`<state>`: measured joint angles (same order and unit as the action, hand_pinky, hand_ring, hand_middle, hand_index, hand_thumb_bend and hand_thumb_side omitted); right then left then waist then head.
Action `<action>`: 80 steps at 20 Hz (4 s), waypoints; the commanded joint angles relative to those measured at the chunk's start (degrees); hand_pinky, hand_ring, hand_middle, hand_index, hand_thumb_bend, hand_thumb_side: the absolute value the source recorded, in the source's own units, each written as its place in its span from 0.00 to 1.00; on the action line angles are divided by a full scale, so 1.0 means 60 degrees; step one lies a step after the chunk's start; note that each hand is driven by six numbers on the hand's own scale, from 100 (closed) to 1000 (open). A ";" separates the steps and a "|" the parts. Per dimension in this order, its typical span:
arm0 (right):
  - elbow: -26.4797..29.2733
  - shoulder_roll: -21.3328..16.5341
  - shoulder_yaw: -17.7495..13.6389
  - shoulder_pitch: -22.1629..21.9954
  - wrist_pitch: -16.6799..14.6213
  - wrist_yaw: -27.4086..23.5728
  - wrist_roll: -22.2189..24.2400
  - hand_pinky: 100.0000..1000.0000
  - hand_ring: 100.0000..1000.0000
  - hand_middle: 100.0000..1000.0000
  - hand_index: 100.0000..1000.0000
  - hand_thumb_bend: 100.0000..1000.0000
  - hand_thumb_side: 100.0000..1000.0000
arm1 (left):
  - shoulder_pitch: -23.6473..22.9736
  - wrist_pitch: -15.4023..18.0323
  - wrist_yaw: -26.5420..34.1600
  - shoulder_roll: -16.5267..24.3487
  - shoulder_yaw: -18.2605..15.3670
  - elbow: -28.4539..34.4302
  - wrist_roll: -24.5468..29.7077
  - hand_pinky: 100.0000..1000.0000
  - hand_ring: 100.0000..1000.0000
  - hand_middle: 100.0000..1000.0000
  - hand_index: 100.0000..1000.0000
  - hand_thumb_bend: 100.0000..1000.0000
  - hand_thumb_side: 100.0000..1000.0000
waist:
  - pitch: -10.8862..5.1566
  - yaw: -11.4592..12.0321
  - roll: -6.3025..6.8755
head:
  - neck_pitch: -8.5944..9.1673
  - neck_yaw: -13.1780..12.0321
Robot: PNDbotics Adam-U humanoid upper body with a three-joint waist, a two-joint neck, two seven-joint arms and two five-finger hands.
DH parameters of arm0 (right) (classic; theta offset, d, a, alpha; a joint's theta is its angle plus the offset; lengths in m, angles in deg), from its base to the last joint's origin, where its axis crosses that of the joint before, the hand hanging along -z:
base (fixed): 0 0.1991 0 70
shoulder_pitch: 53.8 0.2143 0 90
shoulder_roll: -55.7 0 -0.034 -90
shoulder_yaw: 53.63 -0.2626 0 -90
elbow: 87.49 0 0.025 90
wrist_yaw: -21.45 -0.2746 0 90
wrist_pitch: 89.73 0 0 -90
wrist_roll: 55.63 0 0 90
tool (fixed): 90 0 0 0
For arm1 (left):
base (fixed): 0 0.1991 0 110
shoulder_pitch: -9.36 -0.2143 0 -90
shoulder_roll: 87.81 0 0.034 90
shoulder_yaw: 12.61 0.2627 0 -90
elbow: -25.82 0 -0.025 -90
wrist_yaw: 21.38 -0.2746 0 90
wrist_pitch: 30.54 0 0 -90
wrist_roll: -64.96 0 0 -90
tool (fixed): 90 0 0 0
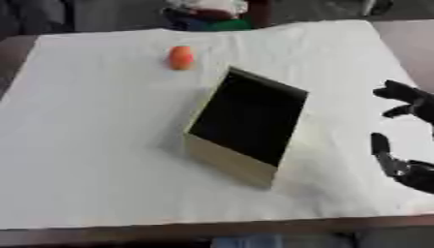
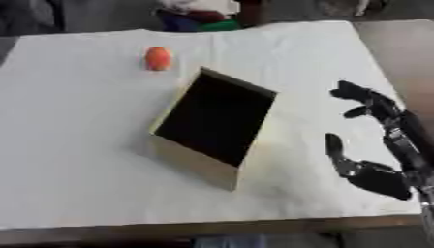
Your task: Pick up objects on the table and place them in the box.
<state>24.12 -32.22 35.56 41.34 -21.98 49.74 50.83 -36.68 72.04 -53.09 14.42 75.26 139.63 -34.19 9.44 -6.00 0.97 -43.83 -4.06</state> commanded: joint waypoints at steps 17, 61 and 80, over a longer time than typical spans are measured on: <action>0.0172 -0.0156 -0.0009 0.0108 -0.0016 0.0007 0.0001 0.65 0.88 0.82 1.00 0.00 0.20 | -0.0486 -0.2634 -0.0562 0.0230 -0.0158 0.0106 0.0944 0.71 0.63 0.61 0.78 0.01 0.60 | -0.0108 -0.0085 0.0010 | -0.0048 0.0131; 0.0219 -0.0064 0.0447 0.0773 -0.0249 -0.0467 0.0572 0.64 0.88 0.82 1.00 0.00 0.23 | 0.2967 -0.2444 -0.5678 -0.0811 0.0589 -1.2285 0.4409 0.75 0.64 0.67 0.83 0.43 0.42 | 0.0396 -0.1886 0.0484 | 0.0208 -0.1229; 0.0201 -0.0028 0.0421 0.0779 -0.0246 -0.0459 0.0572 0.64 0.88 0.82 1.00 0.00 0.23 | 0.2779 -0.2545 -0.6350 -0.0794 0.0629 -1.2243 0.5180 0.58 0.43 0.44 0.60 0.00 0.27 | 0.0430 -0.1901 0.0485 | 0.0203 -0.1201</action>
<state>24.14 -32.02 38.51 45.33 -23.32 47.18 54.13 -20.71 56.57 -90.72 8.30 79.22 65.23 -3.36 12.84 -17.50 4.16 -43.21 -11.23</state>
